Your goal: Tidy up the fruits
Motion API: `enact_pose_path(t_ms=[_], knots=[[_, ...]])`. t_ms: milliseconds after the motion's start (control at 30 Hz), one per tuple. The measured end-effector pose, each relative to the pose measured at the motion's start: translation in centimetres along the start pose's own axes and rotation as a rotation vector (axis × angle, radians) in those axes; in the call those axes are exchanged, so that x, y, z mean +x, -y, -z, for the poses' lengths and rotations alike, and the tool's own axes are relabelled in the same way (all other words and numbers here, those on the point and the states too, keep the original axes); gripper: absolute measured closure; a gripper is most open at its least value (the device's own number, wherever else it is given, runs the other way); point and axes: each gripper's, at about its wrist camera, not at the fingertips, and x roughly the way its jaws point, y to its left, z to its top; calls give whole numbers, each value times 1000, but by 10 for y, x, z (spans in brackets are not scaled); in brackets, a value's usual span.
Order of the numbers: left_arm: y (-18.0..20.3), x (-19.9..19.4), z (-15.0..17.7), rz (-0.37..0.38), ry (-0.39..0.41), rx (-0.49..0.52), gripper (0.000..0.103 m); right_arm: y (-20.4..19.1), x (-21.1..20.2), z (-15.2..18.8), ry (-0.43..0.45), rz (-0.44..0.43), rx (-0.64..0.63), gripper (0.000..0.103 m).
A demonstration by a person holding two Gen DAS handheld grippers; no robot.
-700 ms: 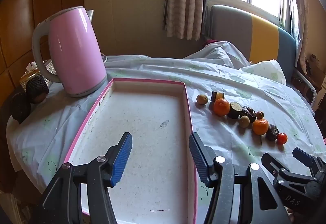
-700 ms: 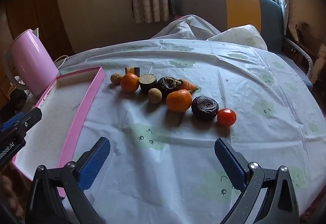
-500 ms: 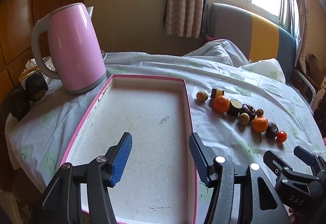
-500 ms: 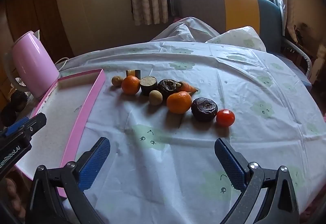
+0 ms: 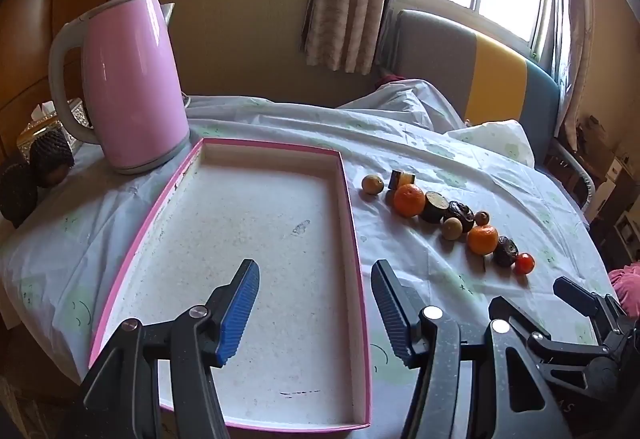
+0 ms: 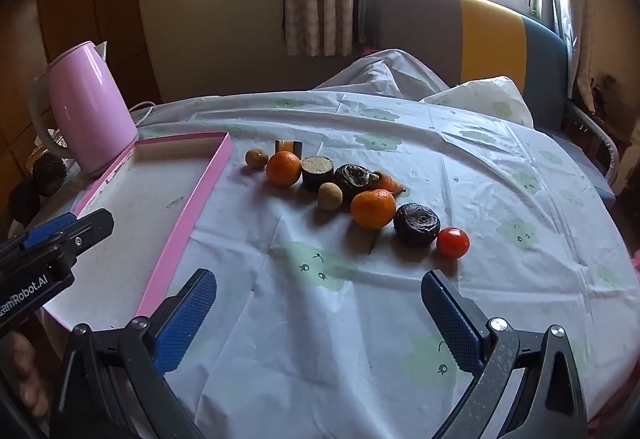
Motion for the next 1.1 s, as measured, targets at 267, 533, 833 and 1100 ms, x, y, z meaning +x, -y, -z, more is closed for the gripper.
enact_pose_path(t_ms=[267,533,833,1100], knots=[[3,-4,1,-44,33,37,44,0,-1,1,6,16,6,0],[3,-6,0,-51,44,51,43,-1,-2,2,14,15,0,0],[4,-7,-1,-45,45,58,43,-1,-2,1,16,14,3,0],[7,-8,-1,-42,51,62,42,-1,-3,-1,20,13,2,0]])
